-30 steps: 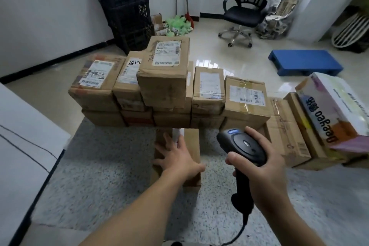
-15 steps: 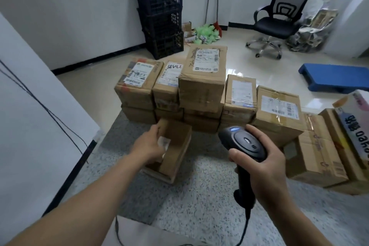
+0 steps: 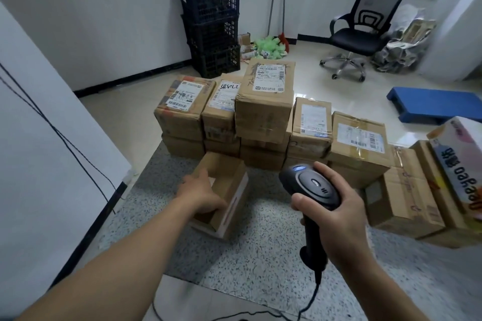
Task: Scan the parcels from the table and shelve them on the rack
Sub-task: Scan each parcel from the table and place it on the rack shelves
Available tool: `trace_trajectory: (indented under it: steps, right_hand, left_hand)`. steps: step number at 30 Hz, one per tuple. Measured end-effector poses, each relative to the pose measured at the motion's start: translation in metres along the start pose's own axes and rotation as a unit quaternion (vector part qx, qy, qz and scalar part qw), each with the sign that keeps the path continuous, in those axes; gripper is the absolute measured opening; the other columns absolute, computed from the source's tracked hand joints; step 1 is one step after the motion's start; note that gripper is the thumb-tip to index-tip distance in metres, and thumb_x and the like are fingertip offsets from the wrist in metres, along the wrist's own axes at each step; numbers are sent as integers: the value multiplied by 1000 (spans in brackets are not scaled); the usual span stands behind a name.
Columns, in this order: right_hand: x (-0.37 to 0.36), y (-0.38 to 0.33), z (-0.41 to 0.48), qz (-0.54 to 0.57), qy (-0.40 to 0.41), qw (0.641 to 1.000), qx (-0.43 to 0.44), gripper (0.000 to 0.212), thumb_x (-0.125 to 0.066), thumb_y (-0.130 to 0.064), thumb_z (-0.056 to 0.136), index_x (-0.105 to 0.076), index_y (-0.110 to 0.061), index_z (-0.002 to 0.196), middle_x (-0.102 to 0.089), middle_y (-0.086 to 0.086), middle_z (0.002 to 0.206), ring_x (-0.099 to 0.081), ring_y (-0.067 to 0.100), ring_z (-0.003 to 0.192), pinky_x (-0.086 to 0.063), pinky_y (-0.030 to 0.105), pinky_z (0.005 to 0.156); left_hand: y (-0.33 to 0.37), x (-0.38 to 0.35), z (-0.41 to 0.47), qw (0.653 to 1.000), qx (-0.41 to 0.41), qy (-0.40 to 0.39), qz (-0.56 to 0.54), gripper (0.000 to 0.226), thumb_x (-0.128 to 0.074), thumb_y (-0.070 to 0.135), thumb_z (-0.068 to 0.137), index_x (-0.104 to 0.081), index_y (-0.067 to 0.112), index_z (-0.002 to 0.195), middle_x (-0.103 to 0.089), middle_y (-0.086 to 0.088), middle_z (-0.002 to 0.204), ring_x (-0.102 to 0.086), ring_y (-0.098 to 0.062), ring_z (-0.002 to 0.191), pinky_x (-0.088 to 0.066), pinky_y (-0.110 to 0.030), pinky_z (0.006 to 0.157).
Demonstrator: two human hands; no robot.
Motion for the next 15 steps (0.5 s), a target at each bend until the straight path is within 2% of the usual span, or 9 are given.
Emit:
trace_trajectory:
  steps: [3, 6, 8, 10, 12, 14, 15]
  right_hand:
    - [-1, -4, -7, 4, -12, 1000, 2, 80, -84, -26, 59, -61, -24, 136, -71, -24, 105, -73, 10, 91, -62, 32, 71]
    - [-3, -6, -18, 11, -30, 999, 6, 80, -84, -27, 59, -61, -26, 136, -71, -20, 105, -73, 11, 91, -60, 27, 68]
    - [-3, -8, -28, 11, -39, 999, 7, 81, -84, -28, 59, -60, -26, 136, -71, -17, 104, -73, 12, 92, -60, 26, 68]
    - [0, -10, -38, 6, -48, 999, 11, 81, -84, -29, 59, -60, -27, 137, -70, -21, 105, -73, 13, 92, -61, 28, 70]
    - [5, -12, -48, 2, -58, 998, 14, 81, -84, -30, 60, -59, -29, 137, -68, -26, 107, -72, 12, 94, -61, 31, 73]
    - [12, -12, -58, 3, -62, 998, 13, 80, -84, -30, 60, -59, -30, 136, -68, -25, 109, -73, 14, 94, -62, 34, 76]
    - [15, -12, -64, 4, -62, 998, 12, 79, -84, -31, 61, -60, -30, 136, -70, -20, 109, -73, 16, 94, -62, 36, 76]
  left_hand:
    - [-16, 5, -12, 995, -4, -16, -95, 122, -89, 41, 63, -14, 26, 157, -40, -14, 148, -49, -34, 128, -49, -41, 100]
    - [-30, -1, -31, 972, 3, -53, -230, 113, -87, 23, 72, -14, 23, 158, -39, -13, 151, -47, -33, 126, -47, -37, 91]
    - [-38, -9, -45, 947, 3, -74, -312, 107, -86, 14, 73, -19, 23, 156, -40, -12, 146, -47, -31, 118, -48, -37, 85]
    - [-42, -16, -60, 931, -8, -79, -357, 104, -85, 8, 74, -22, 23, 155, -40, -9, 138, -47, -29, 112, -50, -36, 75]
    - [-43, -22, -72, 921, -22, -74, -381, 104, -84, 5, 73, -23, 22, 155, -39, -11, 142, -47, -27, 111, -48, -32, 67]
    - [-43, -26, -83, 919, -31, -58, -388, 107, -87, 8, 72, -23, 24, 156, -35, -11, 151, -46, -27, 116, -50, -33, 69]
    - [-43, -27, -88, 925, -36, -41, -377, 110, -89, 12, 70, -22, 26, 156, -33, -10, 154, -45, -30, 122, -53, -38, 78]
Point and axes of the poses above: each hand's wrist, its own z-axis towards the middle knuckle, its own x-axis out of the back of the hand, y = z × x, the point moved 4 cm from there along z, towards the middle knuckle
